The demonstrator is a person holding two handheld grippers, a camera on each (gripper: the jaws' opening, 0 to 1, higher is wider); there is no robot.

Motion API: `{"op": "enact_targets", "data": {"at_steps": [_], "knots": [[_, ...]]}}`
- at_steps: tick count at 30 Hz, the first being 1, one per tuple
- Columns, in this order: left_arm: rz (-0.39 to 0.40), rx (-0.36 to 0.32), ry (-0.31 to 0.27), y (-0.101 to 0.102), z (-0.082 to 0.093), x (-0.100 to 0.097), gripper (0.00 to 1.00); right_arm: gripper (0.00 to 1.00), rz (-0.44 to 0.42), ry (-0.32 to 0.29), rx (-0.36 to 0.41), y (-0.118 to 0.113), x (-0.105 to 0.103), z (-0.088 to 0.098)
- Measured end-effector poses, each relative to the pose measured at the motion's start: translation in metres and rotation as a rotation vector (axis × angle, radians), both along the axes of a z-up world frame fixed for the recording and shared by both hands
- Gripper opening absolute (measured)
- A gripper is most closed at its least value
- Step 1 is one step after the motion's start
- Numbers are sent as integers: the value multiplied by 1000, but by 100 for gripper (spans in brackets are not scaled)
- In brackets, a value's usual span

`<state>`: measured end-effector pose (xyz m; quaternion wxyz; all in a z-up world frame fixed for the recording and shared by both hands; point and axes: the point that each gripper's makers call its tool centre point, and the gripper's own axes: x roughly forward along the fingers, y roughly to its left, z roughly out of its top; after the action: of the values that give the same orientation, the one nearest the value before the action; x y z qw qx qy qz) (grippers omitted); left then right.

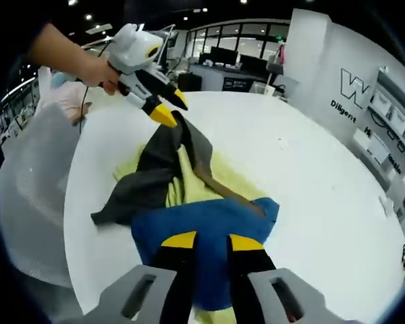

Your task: Fold the garment on the visible template until the final outline fits inside the template.

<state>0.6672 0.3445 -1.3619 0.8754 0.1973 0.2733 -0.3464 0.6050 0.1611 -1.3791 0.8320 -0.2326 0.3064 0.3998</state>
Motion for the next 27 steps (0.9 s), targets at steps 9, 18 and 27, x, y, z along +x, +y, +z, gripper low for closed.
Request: {"op": "enact_targets", "data": {"at_steps": [9, 18, 27], "knots": [[-131, 53, -25, -31, -2, 6, 34, 15, -31, 6, 36, 29, 25, -3], [-260, 140, -33, -50, -18, 0, 32, 14, -52, 53, 87, 57, 32, -14], [-306, 213, -37, -50, -29, 8, 25, 18, -86, 109, 74, 53, 31, -29]]}}
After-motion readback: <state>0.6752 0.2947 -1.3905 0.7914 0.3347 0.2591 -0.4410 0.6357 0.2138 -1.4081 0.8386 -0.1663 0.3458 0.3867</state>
